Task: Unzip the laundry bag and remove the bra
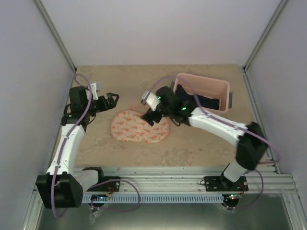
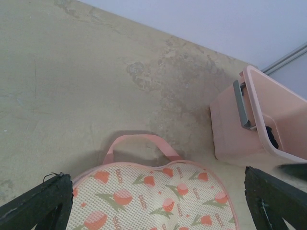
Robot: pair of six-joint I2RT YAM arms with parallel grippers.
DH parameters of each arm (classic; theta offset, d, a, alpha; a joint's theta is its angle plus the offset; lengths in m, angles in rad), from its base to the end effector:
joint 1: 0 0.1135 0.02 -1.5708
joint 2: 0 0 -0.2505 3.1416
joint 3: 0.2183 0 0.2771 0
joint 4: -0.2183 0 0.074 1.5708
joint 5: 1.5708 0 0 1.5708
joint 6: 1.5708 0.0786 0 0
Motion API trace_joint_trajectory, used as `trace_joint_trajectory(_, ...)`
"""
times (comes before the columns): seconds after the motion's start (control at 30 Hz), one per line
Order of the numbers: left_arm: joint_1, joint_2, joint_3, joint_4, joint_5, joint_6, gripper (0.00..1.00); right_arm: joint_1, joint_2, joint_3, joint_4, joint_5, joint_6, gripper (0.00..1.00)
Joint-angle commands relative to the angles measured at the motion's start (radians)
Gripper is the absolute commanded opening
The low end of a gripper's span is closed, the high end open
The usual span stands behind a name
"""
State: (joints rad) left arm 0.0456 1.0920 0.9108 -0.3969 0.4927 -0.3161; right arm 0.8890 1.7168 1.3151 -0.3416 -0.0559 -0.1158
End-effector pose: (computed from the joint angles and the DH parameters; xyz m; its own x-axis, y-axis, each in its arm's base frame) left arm 0.3029 -0.0234 0.2678 -0.6294 -0.3029 -0.7157 0.1683 0.8460 -0.5060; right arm 0.2746 0.3453 0.2076 -0.3310 -0.5909 -0.7357 -0.8451 0.5326 -0.0475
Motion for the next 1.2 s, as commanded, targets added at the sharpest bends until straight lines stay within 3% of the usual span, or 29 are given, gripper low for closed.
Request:
trace_joint_trajectory(0.0,0.008,-0.027,-0.011,0.025,0.012,0.001,0.99,-0.13,-0.229,0.018,0.044,-0.214,-0.005,0.98)
trace_joint_trajectory(0.1,0.012,-0.034,-0.021,0.029,0.008,0.015,0.99,-0.295,-0.353,-0.021,0.057,-0.261,0.03,0.98)
trace_joint_trajectory(0.27,0.014,-0.045,-0.037,0.028,-0.057,0.067,0.99,-0.707,-0.475,-0.14,0.077,-0.336,0.111,0.98)
trace_joint_trajectory(0.37,0.017,-0.041,-0.031,0.023,-0.139,0.123,0.99,-0.936,-0.542,-0.253,0.173,-0.408,0.196,0.98)
trace_joint_trajectory(0.43,0.017,-0.028,-0.035,0.037,-0.218,0.154,0.99,-1.023,-0.596,-0.343,0.272,-0.385,0.218,0.98)
trace_joint_trajectory(0.53,0.017,0.003,-0.067,0.105,-0.353,0.223,0.99,-1.087,-0.67,-0.5,0.472,-0.331,0.21,0.98)
trace_joint_trajectory(0.73,0.021,0.054,-0.215,0.384,-0.539,0.314,0.99,-1.102,-0.756,-0.892,0.978,-0.205,0.18,0.98)
trace_joint_trajectory(1.03,0.022,0.146,-0.521,1.01,-0.542,0.299,0.99,-1.103,-0.616,-1.191,1.461,-0.179,0.178,0.98)
trace_joint_trajectory(1.17,0.022,0.184,-0.659,1.308,-0.5,0.298,0.99,-1.103,-0.527,-1.216,1.536,-0.199,0.184,0.98)
